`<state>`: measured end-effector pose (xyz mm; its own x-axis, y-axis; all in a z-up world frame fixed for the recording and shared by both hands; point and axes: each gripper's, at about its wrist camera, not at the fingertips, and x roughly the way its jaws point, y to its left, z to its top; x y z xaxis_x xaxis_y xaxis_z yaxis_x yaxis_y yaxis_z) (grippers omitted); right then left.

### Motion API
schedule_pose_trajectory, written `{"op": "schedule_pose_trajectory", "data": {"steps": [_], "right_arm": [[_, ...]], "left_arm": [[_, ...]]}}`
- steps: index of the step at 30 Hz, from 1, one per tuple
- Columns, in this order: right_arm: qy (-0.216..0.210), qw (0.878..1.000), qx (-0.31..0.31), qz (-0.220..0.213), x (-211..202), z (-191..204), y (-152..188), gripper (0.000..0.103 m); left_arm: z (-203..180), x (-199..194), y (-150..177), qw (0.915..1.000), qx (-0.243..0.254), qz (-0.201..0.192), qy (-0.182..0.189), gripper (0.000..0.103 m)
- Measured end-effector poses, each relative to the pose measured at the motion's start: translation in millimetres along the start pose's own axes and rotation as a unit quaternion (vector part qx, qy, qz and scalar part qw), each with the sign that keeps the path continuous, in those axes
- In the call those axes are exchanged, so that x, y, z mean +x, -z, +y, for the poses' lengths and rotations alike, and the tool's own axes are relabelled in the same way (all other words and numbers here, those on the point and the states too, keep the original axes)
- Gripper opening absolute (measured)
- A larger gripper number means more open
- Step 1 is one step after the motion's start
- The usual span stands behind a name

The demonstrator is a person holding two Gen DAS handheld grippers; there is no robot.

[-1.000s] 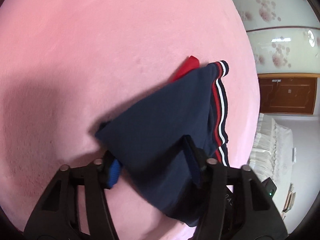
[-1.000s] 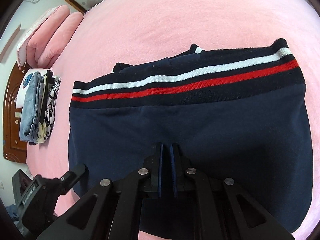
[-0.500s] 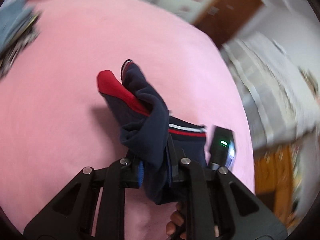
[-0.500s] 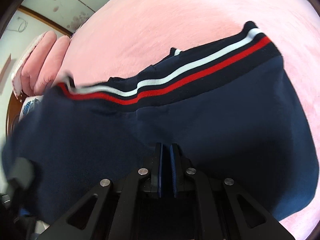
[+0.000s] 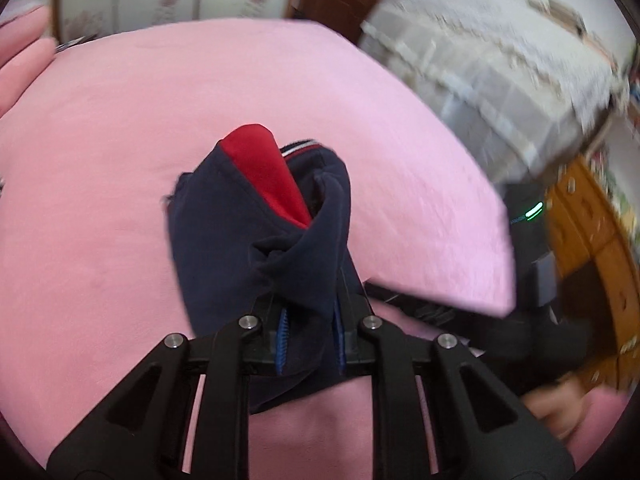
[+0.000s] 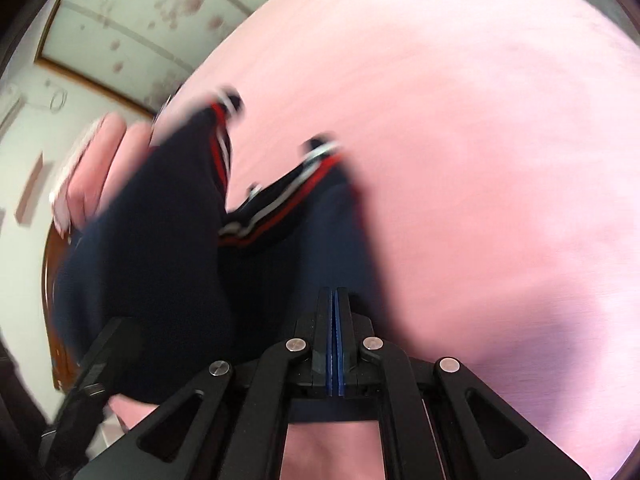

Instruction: Fold large clothes

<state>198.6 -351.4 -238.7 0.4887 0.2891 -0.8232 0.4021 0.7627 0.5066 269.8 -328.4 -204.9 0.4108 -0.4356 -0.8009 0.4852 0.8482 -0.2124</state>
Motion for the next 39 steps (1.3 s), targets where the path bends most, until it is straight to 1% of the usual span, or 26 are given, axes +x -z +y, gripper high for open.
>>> {"op": "schedule_pose_trajectory", "data": {"steps": [1, 3, 4, 5, 6, 7, 8, 9, 11, 12, 13, 16, 18, 20, 22, 24, 26, 27, 28, 29, 30, 32, 34, 36, 39], "right_arm": [[0.005, 1.000, 0.008, -0.003, -7, -11, -2, 0.001], [0.018, 1.000, 0.020, -0.011, -23, -32, -9, 0.001], [0.025, 0.999, 0.024, -0.014, -29, -40, -12, 0.001], [0.032, 0.999, 0.025, -0.014, -35, -47, -16, 0.001], [0.033, 0.999, 0.025, -0.013, -39, -50, -20, 0.001], [0.032, 0.999, 0.023, -0.011, -42, -52, -23, 0.001], [0.026, 0.999, 0.019, -0.009, -46, -52, -28, 0.002], [0.020, 1.000, 0.016, -0.006, -48, -49, -31, 0.002], [-0.003, 1.000, 0.012, 0.000, -48, -42, -36, 0.002], [-0.016, 1.000, 0.010, 0.006, -49, -43, -40, 0.003], [-0.036, 0.999, 0.004, 0.020, -45, -36, -44, 0.004], [-0.080, 0.995, -0.021, 0.060, -30, -10, -47, 0.016], [-0.093, 0.991, -0.044, 0.085, -10, 18, -42, 0.030], [-0.075, 0.987, -0.082, 0.119, 12, 40, -39, 0.032], [-0.039, 0.984, -0.114, 0.132, 26, 54, -36, 0.032], [-0.009, 0.982, -0.121, 0.142, 39, 60, -37, 0.032], [-0.003, 0.983, -0.109, 0.148, 49, 59, -39, 0.031], [-0.003, 0.983, -0.108, 0.150, 51, 58, -40, 0.027], [-0.006, 0.983, -0.112, 0.148, 50, 58, -39, 0.022], [-0.019, 0.982, -0.119, 0.143, 47, 59, -39, 0.007], [-0.028, 0.982, -0.124, 0.139, 43, 58, -37, 0.004], [-0.043, 0.982, -0.129, 0.130, 34, 55, -36, 0.003], [-0.049, 0.985, -0.115, 0.116, 22, 46, -34, 0.003], [-0.028, 0.987, -0.109, 0.112, 13, 36, -30, 0.003], [0.003, 0.989, -0.097, 0.112, 11, 22, -22, 0.003]], "left_arm": [[-8, 11, 4, 0.9996, 0.017, 0.022, 0.006, 0.016], [-26, 40, 11, 0.9952, 0.041, 0.087, 0.013, 0.017], [-33, 55, 10, 0.9930, 0.050, 0.107, 0.008, 0.019], [-43, 62, 11, 0.9904, 0.069, 0.119, -0.006, 0.024], [-50, 63, 12, 0.9890, 0.083, 0.122, -0.015, 0.028], [-58, 62, 10, 0.9871, 0.096, 0.127, -0.015, 0.046], [-61, 61, 8, 0.9862, 0.094, 0.136, -0.006, 0.064], [-61, 57, 6, 0.9856, 0.084, 0.147, 0.006, 0.068], [-61, 45, 4, 0.9862, 0.061, 0.153, 0.022, 0.068], [-60, 38, 2, 0.9863, 0.049, 0.155, 0.024, 0.068], [-54, 30, -1, 0.9872, 0.035, 0.154, 0.020, 0.068], [-28, 2, -5, 0.9911, -0.011, 0.133, -0.005, 0.068], [-2, -7, -3, 0.9896, -0.059, 0.128, -0.029, 0.068], [20, -10, 1, 0.9854, -0.098, 0.132, -0.045, 0.068], [44, -14, 3, 0.9791, -0.129, 0.143, -0.064, 0.068], [57, -17, 4, 0.9774, -0.141, 0.140, -0.071, 0.068], [64, -21, 4, 0.9780, -0.144, 0.129, -0.079, 0.068], [67, -20, 5, 0.9775, -0.148, 0.127, -0.081, 0.068], [70, -19, 4, 0.9757, -0.156, 0.129, -0.084, 0.068], [73, -18, 5, 0.9743, -0.163, 0.132, -0.083, 0.068], [76, -16, 8, 0.9728, -0.171, 0.134, -0.082, 0.068], [76, -15, 11, 0.9718, -0.175, 0.138, -0.078, 0.068], [73, -5, 13, 0.9716, -0.173, 0.141, -0.078, 0.068], [71, 3, 15, 0.9712, -0.168, 0.151, -0.075, 0.068], [69, 12, 15, 0.9711, -0.162, 0.162, -0.068, 0.068]]}}
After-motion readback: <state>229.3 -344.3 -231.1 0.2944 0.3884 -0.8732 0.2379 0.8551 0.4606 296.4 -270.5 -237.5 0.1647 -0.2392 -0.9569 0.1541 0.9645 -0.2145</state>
